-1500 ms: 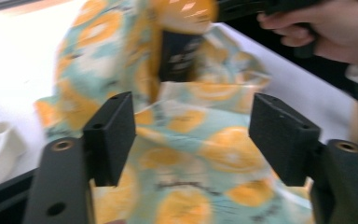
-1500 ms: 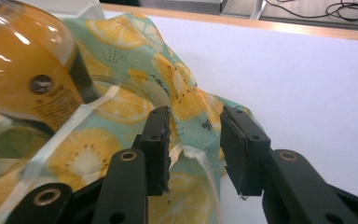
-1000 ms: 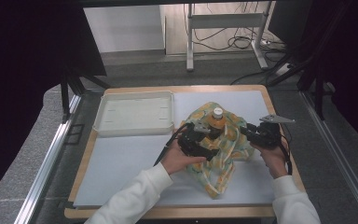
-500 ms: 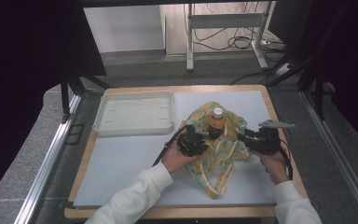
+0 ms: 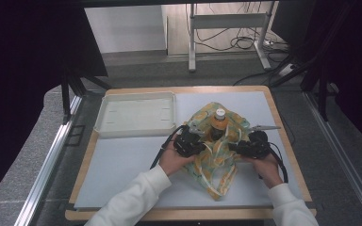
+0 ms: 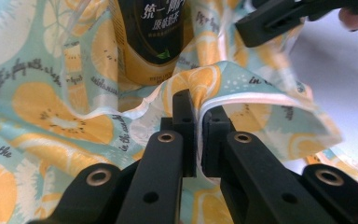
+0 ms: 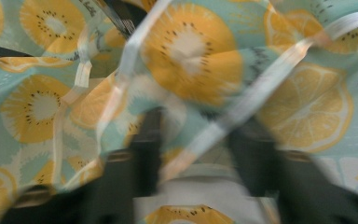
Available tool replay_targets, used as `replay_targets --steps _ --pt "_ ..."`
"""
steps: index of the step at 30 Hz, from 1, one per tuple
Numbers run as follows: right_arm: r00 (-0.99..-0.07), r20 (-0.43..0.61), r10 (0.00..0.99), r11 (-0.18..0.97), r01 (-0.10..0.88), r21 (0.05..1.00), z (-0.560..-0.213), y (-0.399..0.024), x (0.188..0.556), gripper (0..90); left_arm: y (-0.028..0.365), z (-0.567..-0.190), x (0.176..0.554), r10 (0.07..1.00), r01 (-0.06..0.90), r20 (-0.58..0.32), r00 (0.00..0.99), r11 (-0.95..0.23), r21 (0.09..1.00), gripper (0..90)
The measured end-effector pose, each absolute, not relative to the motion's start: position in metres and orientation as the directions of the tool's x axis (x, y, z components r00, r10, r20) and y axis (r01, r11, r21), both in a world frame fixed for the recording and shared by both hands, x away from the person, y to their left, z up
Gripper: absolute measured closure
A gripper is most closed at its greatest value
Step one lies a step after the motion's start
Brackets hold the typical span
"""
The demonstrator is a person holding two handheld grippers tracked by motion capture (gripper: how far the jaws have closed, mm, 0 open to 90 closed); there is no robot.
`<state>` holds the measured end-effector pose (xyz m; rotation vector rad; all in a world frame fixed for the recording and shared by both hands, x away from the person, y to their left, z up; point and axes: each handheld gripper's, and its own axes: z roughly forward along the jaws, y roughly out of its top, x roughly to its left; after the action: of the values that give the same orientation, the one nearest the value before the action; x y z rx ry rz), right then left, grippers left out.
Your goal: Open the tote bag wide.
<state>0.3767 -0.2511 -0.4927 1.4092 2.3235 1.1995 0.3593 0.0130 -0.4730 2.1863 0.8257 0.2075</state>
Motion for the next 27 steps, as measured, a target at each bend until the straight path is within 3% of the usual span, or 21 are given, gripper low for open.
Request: replay_targets --steps 2,4,16,22,27 --pt "-0.541 0.233 0.808 0.229 0.653 0.722 -0.489 -0.25 0.375 79.9 0.016 -0.471 0.357 0.619 0.489 -0.112 0.778 -0.483 0.726 87.3" --pt "-0.558 0.205 0.804 0.245 0.625 0.741 -0.484 -0.249 0.372 87.7 0.02 -0.468 0.355 0.615 0.482 -0.112 0.781 -0.478 0.734 87.3" --pt "-0.607 0.064 0.792 0.233 0.398 0.887 -0.415 -0.248 0.353 88.5 0.057 -0.431 0.352 0.641 0.426 -0.134 0.755 -0.324 0.845 87.6" --pt "-0.617 0.029 0.786 0.207 0.308 0.929 -0.38 -0.241 0.366 88.5 0.074 -0.412 0.361 0.671 0.397 -0.146 0.727 -0.237 0.887 87.5" --pt "-0.604 0.011 0.797 0.207 0.289 0.935 -0.366 -0.229 0.396 88.5 0.085 -0.406 0.383 0.735 0.412 -0.169 0.657 -0.162 0.897 87.5"
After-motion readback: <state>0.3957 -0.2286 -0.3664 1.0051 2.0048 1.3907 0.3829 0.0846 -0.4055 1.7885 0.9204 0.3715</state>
